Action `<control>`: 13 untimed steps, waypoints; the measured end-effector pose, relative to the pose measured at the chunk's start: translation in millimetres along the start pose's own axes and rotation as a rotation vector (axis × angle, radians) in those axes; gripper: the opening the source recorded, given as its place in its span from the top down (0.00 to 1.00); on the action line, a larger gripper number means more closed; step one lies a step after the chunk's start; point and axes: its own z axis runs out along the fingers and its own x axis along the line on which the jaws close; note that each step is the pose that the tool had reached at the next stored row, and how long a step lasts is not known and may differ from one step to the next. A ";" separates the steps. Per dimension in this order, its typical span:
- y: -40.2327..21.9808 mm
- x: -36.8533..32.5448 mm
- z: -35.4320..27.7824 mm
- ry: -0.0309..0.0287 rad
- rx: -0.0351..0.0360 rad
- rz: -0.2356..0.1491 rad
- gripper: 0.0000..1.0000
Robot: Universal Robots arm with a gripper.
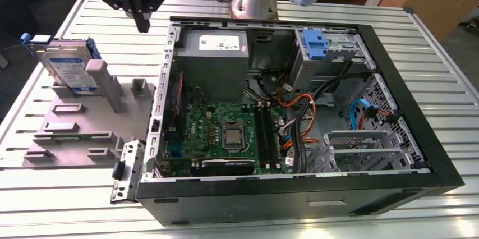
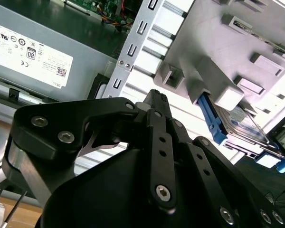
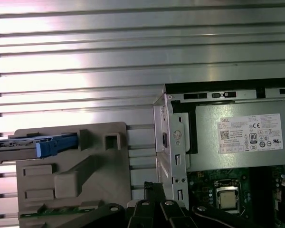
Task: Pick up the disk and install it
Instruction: 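Reach for the disk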
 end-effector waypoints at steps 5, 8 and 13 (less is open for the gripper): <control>-0.5 6.0 0.1 -0.0001 0.0000 0.000 0.89; -0.8 9.8 0.1 -0.0001 0.0000 0.000 0.89; -1.2 15.2 0.1 -0.0001 -0.0001 0.000 0.89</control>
